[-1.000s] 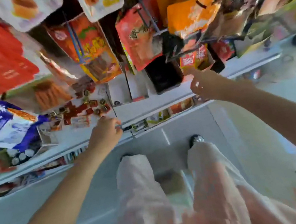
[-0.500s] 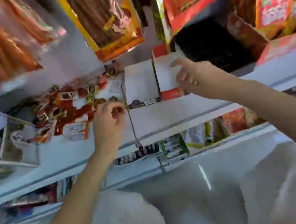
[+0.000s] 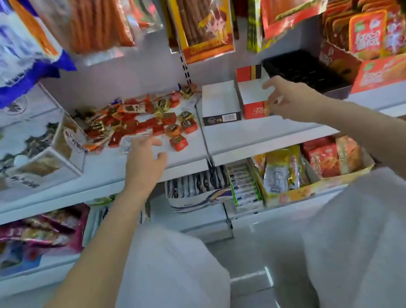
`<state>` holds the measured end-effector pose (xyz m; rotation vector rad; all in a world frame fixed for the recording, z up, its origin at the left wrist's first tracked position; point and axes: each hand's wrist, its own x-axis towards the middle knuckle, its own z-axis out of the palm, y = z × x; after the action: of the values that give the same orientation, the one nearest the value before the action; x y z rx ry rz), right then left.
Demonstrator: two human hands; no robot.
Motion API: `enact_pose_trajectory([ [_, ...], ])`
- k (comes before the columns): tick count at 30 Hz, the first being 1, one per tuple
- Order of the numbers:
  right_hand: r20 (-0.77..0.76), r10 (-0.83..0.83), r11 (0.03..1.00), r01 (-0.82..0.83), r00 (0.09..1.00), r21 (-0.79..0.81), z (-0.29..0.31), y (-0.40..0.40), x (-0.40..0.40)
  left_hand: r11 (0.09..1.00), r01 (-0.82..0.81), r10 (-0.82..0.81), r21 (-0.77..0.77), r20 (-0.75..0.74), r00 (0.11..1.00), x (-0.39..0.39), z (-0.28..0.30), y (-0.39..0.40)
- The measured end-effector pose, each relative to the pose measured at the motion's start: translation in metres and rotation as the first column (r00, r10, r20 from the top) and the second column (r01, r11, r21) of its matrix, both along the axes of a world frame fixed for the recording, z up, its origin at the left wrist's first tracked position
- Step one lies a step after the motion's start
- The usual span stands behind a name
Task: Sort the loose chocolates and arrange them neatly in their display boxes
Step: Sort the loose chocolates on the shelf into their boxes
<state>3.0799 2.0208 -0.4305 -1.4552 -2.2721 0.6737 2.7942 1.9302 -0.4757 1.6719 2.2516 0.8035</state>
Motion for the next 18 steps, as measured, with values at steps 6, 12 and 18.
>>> enact_pose_trajectory([
  [6, -0.087, 0.107, 0.994, -0.109, 0.990, -0.012, -0.014, 0.004, -0.048, 0.997, -0.062, 0.065, -0.053, 0.047, 0.997, -0.002, -0.005, 0.011],
  [12, -0.094, 0.255, 0.967, -0.255, 0.962, 0.009, -0.040, 0.031, -0.100, 0.974, 0.090, -0.093, -0.206, -0.006, 0.996, 0.004, -0.027, 0.054],
  [18, 0.217, 0.389, 0.889, -0.427, 0.895, 0.168, -0.070, 0.051, -0.145, 0.950, 0.213, -0.218, -0.230, 0.004, 0.976, -0.017, -0.024, 0.065],
])
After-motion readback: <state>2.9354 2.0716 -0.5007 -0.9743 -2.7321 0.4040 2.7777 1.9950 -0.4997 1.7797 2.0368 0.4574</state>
